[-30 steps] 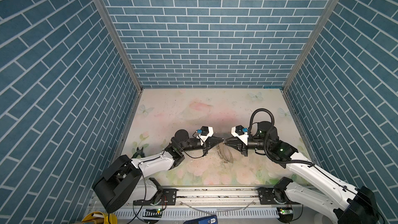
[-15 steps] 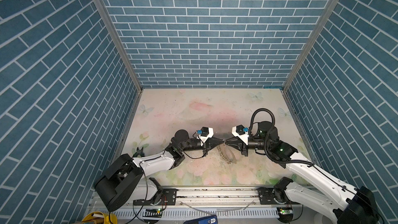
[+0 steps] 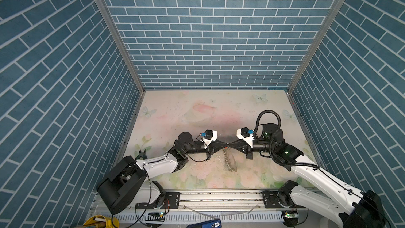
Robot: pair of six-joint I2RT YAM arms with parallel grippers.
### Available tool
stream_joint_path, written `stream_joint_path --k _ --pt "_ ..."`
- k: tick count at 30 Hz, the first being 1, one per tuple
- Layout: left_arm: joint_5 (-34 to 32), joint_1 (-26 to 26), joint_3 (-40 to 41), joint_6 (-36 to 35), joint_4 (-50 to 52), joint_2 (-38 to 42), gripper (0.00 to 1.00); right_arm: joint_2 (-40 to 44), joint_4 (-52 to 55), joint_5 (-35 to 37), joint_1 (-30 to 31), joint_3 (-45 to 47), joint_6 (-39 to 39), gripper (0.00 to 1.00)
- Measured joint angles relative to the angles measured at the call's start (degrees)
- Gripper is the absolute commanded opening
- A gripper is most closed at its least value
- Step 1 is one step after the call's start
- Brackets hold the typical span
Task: Attach keys to a key ring
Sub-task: Insert the key into the keyring.
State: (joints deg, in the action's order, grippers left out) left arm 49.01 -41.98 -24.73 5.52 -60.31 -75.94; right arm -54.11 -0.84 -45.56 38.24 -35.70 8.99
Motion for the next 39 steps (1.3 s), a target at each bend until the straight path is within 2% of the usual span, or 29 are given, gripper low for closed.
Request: stream_joint_path --k 3,7,10,14,18,23,32,39 --pt "0.1 0.0 0.0 0.0 0.1 0.0 0.0 0.0 0.2 -0.1 0.0 0.0 0.0 0.0" --pt "0.1 0.0 0.0 -1.4 2.3 0.2 0.16 -0.1 3.2 0.7 0.0 -0.7 0.5 0.0" --pt "-1.8 0.3 -0.2 -4.9 8.9 2.8 0.25 -0.8 11.0 2.7 0.4 -4.2 2.2 0.0" --pt "-6.4 0.5 -1.7 -9.8 19.5 8.5 0.29 -2.6 23.2 7.8 2.3 -12.1 5.4 0.0" --pt "-8.3 0.5 -2.9 -12.2 23.8 10.4 0.29 -4.9 33.8 12.0 4.2 -19.5 8.7 0.0" --pt "-6.9 0.5 -3.7 -12.2 26.2 9.5 0.29 -8.6 41.0 15.1 6.0 -24.3 11.0 0.0" --pt "-1.1 0.3 -5.8 -8.9 26.3 6.8 0.29 -11.3 42.7 18.1 7.4 -24.7 12.1 0.0" --pt "0.8 0.1 -7.6 -8.3 27.6 5.0 0.29 -11.7 41.7 18.8 8.0 -24.7 12.1 0.0"
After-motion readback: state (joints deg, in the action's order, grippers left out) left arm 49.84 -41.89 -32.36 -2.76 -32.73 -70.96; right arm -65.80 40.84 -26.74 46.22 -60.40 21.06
